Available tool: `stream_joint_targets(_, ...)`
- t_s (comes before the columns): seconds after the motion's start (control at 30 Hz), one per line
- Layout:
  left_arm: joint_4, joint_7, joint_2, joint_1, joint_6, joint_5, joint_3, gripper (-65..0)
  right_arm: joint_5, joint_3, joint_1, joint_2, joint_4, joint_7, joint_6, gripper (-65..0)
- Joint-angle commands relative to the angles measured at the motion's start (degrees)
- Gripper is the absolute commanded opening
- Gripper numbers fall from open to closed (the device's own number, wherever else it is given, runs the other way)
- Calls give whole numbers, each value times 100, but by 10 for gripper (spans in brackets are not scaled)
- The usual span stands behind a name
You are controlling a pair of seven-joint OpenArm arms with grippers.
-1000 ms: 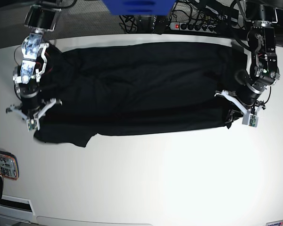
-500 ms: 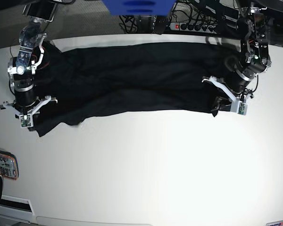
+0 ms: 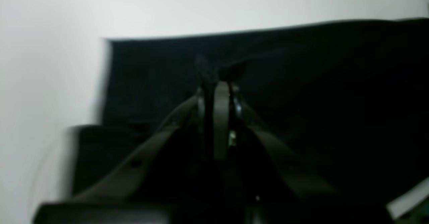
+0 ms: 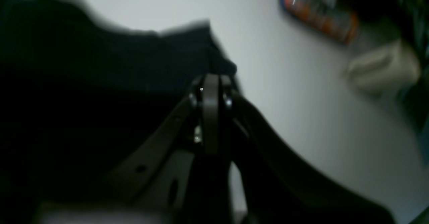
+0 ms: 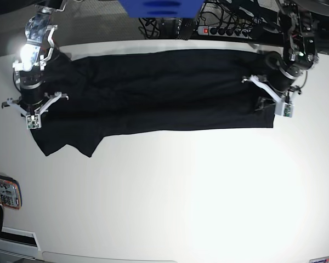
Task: Fold the T-shirt properly
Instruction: 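Lift the hem with both grippers and fold it over toward the collar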
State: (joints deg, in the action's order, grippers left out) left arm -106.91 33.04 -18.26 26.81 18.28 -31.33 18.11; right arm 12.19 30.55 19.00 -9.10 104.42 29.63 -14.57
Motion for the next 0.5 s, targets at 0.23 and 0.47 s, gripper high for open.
stream_joint_targets(0.23, -161, -161, -77, 190, 22, -54, 48, -650, -36, 326, 143, -44, 138, -207, 63, -650)
stream_joint_targets(0.47, -399, -152, -68, 357, 22, -45, 172, -650, -36, 308, 302, -44, 138, -198, 63, -650)
